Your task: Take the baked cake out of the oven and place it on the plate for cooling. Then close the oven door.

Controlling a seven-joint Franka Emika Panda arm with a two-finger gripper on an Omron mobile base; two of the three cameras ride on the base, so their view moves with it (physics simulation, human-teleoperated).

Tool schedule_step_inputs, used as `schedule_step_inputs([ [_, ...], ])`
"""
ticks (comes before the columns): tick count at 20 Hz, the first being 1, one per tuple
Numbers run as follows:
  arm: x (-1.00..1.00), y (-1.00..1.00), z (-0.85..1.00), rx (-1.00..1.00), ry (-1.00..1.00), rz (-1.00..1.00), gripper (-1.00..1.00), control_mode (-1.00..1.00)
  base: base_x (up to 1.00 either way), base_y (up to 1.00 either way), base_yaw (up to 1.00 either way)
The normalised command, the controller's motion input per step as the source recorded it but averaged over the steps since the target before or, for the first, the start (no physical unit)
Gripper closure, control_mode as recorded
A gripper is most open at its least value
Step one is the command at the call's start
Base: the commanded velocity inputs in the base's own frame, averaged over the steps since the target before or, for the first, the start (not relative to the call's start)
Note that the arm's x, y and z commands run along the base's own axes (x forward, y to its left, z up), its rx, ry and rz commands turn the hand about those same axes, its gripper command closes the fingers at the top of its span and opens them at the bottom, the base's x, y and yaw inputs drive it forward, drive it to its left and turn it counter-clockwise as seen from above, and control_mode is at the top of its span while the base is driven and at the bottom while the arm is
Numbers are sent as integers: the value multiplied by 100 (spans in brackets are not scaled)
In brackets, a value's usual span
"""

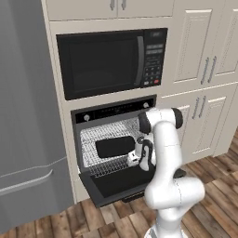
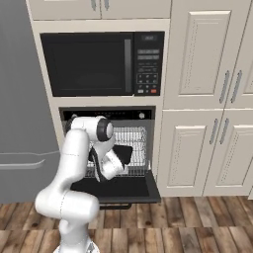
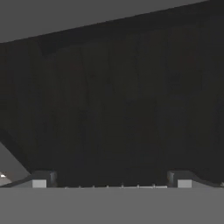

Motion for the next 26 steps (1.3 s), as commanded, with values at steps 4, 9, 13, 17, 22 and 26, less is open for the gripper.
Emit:
schedule_step_inputs([
  [4, 35, 8, -42, -3, -19, 0, -100, -100, 0, 0, 0],
  [9, 32, 12, -45, -1, -16, 0, -100, -100, 0, 0, 0],
  [13, 60, 13, -39, 0, -10, 0, -100, -100, 0, 0, 0],
  [17, 76, 13, -51, 0, -6, 0, -100, -100, 0, 0, 0],
  [22, 74, 3, -45, 0, -1, 0, -100, -100, 0, 0, 0],
  [26, 86, 0, -19, 0, 0, 0, -100, -100, 0, 0, 0],
])
